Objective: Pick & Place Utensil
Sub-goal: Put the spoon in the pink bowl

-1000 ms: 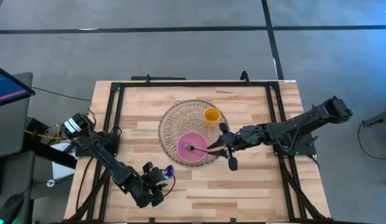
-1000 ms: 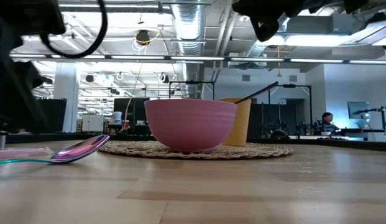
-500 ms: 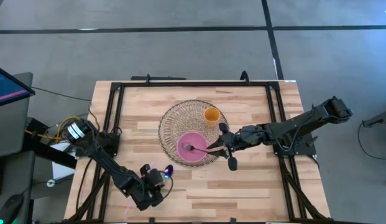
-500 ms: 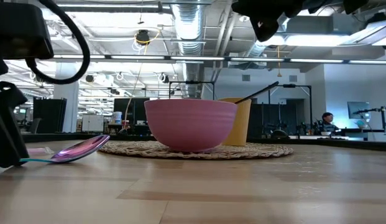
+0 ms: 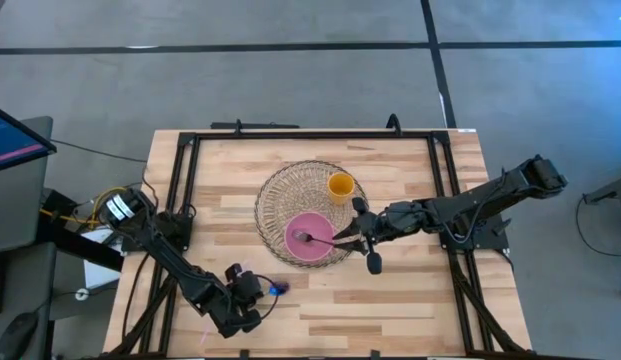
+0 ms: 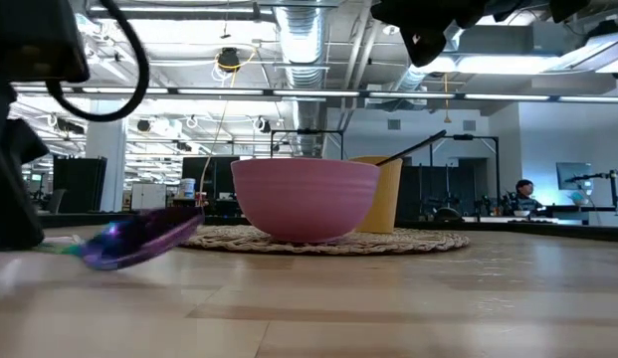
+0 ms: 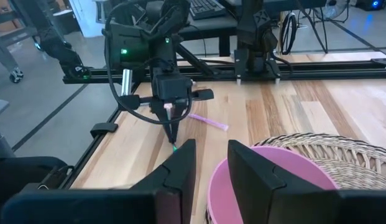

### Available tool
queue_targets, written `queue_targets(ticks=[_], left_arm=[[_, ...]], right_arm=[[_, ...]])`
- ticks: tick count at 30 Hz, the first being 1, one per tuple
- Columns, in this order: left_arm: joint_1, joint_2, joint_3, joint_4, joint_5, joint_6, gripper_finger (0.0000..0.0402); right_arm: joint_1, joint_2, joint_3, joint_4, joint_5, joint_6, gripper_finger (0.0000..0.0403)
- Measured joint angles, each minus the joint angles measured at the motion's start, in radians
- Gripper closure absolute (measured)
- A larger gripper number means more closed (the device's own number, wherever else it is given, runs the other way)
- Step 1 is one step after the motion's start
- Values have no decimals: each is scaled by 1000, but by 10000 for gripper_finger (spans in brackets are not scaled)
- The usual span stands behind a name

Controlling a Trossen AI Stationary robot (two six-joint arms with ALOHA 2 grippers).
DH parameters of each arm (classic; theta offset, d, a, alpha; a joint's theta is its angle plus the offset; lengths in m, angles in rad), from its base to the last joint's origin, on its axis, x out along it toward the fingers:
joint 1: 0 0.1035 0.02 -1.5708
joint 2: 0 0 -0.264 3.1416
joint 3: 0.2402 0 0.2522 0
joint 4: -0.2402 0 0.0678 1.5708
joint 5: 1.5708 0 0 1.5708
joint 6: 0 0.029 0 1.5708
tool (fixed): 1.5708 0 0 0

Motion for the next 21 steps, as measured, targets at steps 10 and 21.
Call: queue_targets(ticks=[10, 21], left_arm=[[66, -132, 1, 16, -5, 101, 397], [156, -121, 2, 7, 108, 187, 398]], right_arm=[[-12, 0, 0, 0, 2, 0, 316], [-18, 0, 0, 0, 3, 0, 316]])
